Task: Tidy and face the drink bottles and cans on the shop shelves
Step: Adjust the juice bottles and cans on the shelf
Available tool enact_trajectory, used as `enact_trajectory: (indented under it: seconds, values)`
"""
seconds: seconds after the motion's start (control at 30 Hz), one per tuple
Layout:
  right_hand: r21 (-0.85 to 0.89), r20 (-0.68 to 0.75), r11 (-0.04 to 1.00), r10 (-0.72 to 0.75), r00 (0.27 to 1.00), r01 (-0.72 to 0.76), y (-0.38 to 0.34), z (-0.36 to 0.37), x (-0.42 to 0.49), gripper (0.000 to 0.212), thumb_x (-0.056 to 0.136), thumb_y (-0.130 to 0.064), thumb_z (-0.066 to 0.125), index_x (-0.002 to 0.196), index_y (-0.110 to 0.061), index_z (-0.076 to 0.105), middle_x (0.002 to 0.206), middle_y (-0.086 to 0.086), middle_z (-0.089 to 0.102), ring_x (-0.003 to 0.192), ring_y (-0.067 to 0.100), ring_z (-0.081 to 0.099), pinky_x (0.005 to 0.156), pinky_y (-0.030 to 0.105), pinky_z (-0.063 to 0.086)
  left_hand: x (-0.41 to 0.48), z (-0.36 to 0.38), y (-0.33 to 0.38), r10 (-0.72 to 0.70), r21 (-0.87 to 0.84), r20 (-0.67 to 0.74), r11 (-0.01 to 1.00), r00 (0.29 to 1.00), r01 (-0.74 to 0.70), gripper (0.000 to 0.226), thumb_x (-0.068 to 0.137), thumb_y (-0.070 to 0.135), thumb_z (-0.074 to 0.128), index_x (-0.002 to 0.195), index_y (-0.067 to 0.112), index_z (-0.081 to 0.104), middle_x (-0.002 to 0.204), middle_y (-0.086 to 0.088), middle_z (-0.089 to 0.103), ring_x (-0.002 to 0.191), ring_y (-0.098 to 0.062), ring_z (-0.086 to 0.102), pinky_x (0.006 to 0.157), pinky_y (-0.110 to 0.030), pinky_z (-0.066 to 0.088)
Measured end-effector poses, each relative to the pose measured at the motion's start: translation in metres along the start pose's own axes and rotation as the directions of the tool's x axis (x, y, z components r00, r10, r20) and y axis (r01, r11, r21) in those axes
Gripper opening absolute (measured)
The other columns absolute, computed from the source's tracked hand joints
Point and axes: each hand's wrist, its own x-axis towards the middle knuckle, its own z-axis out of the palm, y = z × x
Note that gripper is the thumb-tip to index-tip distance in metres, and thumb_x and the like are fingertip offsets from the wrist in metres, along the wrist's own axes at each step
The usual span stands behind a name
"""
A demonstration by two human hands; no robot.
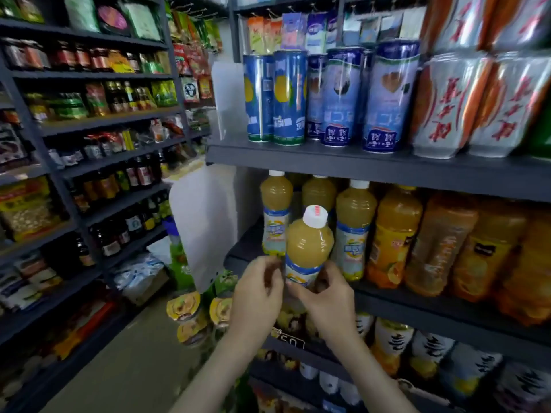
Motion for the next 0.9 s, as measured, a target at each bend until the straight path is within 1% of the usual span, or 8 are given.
enact_trajectory:
  seconds: [0.1,0.2,0.3,0.43,0.53,0.63,0.7,0.9]
  values:
    - [-0.036,-0.128,0.999,0.018,0.992,-0.023,0.003,-0.018,-0.009,0.047,0.069,-0.02,0.083,0.104,-0.037,0.056,0.102,-0.018,0.066,0.093,-0.009,0.061,0.075,0.008,0.048,0.011,0.017,0.014,0.033,-0.076,0.063,0.997,0.997,-0.028,0.017,0.091,0.022,0.054,0.108,0.02,0.057,0.099,0.007,0.059,0.093,-0.009,0.057,0.076,-0.02,0.044]
    - [-0.042,-0.265,0.995,0.081,0.961,-0.096,0.009,-0.04,-0.02,0.055,0.07,-0.023,0.082,0.118,-0.027,0.057,0.109,-0.014,0.066,0.098,-0.002,0.062,0.082,0.019,0.053,0.02,0.041,0.026,0.073,-0.101,0.192,0.993,0.979,-0.055,0.036,0.09,0.028,0.058,0.123,0.018,0.048,0.116,0.002,0.056,0.107,-0.015,0.054,0.086,-0.027,0.046]
    - [-0.036,-0.406,0.989,0.115,0.907,-0.141,0.009,-0.062,-0.033,0.051,0.069,-0.025,0.083,0.114,-0.025,0.059,0.102,-0.013,0.069,0.089,-0.003,0.064,0.075,0.021,0.055,0.03,0.066,0.032,0.108,-0.074,0.244,0.993,0.964,-0.093,0.052,0.088,0.028,0.063,0.13,0.009,0.04,0.126,-0.007,0.049,0.115,-0.022,0.049,0.089,-0.029,0.044]
    - [-0.057,-0.494,0.985,0.113,0.862,-0.161,0.006,-0.088,-0.048,0.042,0.072,-0.017,0.08,0.108,-0.025,0.059,0.097,-0.014,0.067,0.083,-0.01,0.061,0.062,0.009,0.049,0.031,0.087,0.041,0.162,-0.045,0.226,0.987,0.961,-0.156,0.04,0.088,0.033,0.061,0.112,0.007,0.043,0.107,-0.009,0.05,0.092,-0.027,0.057,0.062,-0.029,0.042]
    - [-0.089,-0.547,0.983,0.087,0.833,-0.161,0.003,-0.104,-0.053,0.04,0.073,-0.016,0.08,0.106,-0.025,0.058,0.096,-0.016,0.065,0.081,-0.015,0.058,0.061,0.008,0.048,0.016,0.101,0.057,0.266,-0.064,0.197,0.964,0.944,-0.258,0.034,0.088,0.029,0.062,0.107,0.006,0.046,0.097,-0.009,0.053,0.084,-0.026,0.058,0.057,-0.029,0.042]
    - [-0.122,-0.589,0.979,0.06,0.806,-0.162,0.002,-0.119,-0.052,0.04,0.072,-0.017,0.08,0.106,-0.027,0.059,0.095,-0.017,0.066,0.083,-0.011,0.06,0.067,0.016,0.052,0.005,0.121,0.076,0.248,-0.156,0.169,0.962,0.954,-0.223,0.045,0.088,0.024,0.062,0.125,0.004,0.043,0.115,-0.012,0.052,0.105,-0.026,0.054,0.08,-0.036,0.052]
    - [-0.142,-0.611,0.977,0.041,0.791,-0.161,0.0,-0.131,-0.051,0.041,0.071,-0.018,0.081,0.102,-0.031,0.058,0.093,-0.018,0.066,0.083,-0.008,0.061,0.07,0.021,0.053,0.003,0.133,0.09,0.16,-0.204,0.183,0.971,0.97,-0.122,0.057,0.091,0.024,0.058,0.137,0.005,0.031,0.133,-0.013,0.043,0.122,-0.025,0.045,0.098,-0.038,0.045]
    - [-0.212,-0.612,0.966,-0.014,0.791,-0.148,0.0,-0.164,-0.053,0.043,0.071,-0.021,0.08,0.108,-0.021,0.059,0.092,-0.016,0.064,0.08,-0.016,0.057,0.06,0.005,0.046,0.006,0.167,0.118,-0.053,-0.202,0.126,0.976,0.991,0.078,0.081,0.088,0.02,0.062,0.147,0.002,0.009,0.151,-0.015,0.023,0.14,-0.026,0.023,0.114,-0.037,0.026]
